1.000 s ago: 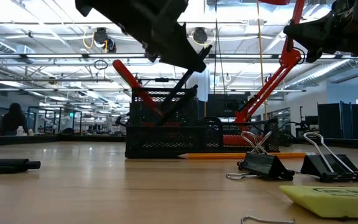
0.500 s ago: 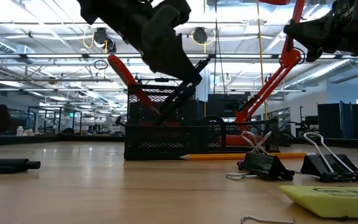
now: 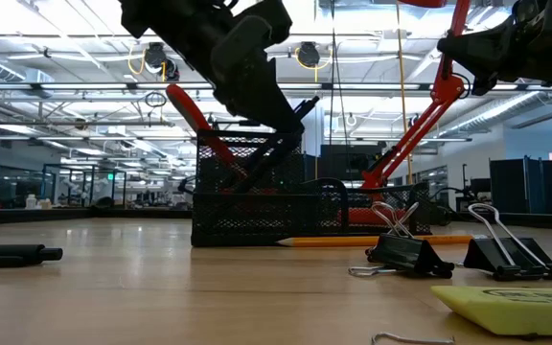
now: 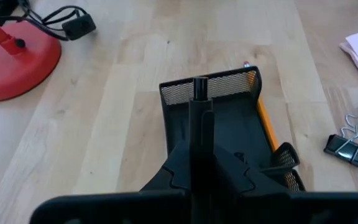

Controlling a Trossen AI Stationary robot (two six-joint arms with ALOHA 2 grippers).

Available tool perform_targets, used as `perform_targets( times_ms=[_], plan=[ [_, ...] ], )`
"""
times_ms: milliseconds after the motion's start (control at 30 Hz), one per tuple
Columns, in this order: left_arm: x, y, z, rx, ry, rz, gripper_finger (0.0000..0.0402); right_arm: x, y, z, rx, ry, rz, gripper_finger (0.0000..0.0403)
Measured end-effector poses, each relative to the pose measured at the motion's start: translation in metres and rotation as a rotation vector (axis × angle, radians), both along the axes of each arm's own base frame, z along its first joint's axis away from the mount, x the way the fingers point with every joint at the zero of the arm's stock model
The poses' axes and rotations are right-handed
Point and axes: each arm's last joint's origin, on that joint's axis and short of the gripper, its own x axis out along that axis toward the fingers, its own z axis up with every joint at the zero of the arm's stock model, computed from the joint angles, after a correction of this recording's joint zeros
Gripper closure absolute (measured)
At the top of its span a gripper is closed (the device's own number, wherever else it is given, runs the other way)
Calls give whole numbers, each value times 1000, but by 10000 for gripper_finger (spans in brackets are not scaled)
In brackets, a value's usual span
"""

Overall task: Pick and place office supplies into organizer
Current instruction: Put the left pen into the top left compartment of the desk organizer

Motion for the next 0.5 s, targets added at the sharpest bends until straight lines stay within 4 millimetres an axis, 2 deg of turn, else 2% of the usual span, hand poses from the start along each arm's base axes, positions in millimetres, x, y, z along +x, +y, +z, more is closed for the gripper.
perform_targets(
  times_ms=[333,500],
  plan=[
    [1,3,0,-16,-7,7,380,0,0,0,0,0,0,399],
    [-4,4,-12,-22,-70,28,382,0,0,0,0,0,0,399]
  ],
)
